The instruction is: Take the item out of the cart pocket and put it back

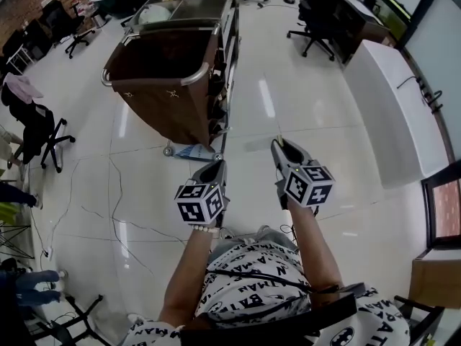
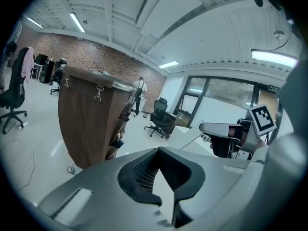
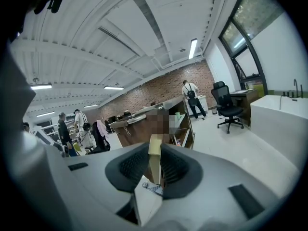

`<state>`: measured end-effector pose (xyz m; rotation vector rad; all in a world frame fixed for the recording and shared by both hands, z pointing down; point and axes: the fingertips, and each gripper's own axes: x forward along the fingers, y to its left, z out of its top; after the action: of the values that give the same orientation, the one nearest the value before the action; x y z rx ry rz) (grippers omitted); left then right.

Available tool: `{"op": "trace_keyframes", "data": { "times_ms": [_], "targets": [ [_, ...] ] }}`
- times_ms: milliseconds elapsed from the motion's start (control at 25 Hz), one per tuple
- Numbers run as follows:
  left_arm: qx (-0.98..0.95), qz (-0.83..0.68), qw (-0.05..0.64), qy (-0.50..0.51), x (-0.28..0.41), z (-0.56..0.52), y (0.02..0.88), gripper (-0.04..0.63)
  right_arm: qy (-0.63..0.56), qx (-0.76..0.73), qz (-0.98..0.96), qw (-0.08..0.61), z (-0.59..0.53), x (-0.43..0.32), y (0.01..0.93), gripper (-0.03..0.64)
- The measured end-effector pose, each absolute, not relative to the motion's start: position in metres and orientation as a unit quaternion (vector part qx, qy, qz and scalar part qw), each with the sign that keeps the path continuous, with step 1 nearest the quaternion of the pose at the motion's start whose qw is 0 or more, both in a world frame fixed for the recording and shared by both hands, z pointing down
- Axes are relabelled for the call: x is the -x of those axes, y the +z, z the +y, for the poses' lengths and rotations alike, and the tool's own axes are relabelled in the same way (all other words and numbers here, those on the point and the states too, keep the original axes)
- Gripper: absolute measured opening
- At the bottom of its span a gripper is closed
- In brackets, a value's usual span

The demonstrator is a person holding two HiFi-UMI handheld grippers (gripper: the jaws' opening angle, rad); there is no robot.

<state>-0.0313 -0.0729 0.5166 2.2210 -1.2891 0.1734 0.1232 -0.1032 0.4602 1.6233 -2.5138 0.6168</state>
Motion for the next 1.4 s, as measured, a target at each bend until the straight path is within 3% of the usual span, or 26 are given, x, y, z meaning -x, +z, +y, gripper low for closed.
{"op": "trace_keyframes", "data": {
  "times_ms": [560,1400],
  "targets": [
    [-0.838,-0.475,0.26,0.065,0.072,-0.083,0.507,0.0,0.143,-0.54,-0.829,0.031,-0.143,-0.085,0.414,0.087],
    [-0.82,-0.511,0.245,0.075,0.092,-0.21,0.494,0.0,0.128,-0.487,-0.864,0.022,-0.312,-0.033,0.399,0.086]
  ]
}}
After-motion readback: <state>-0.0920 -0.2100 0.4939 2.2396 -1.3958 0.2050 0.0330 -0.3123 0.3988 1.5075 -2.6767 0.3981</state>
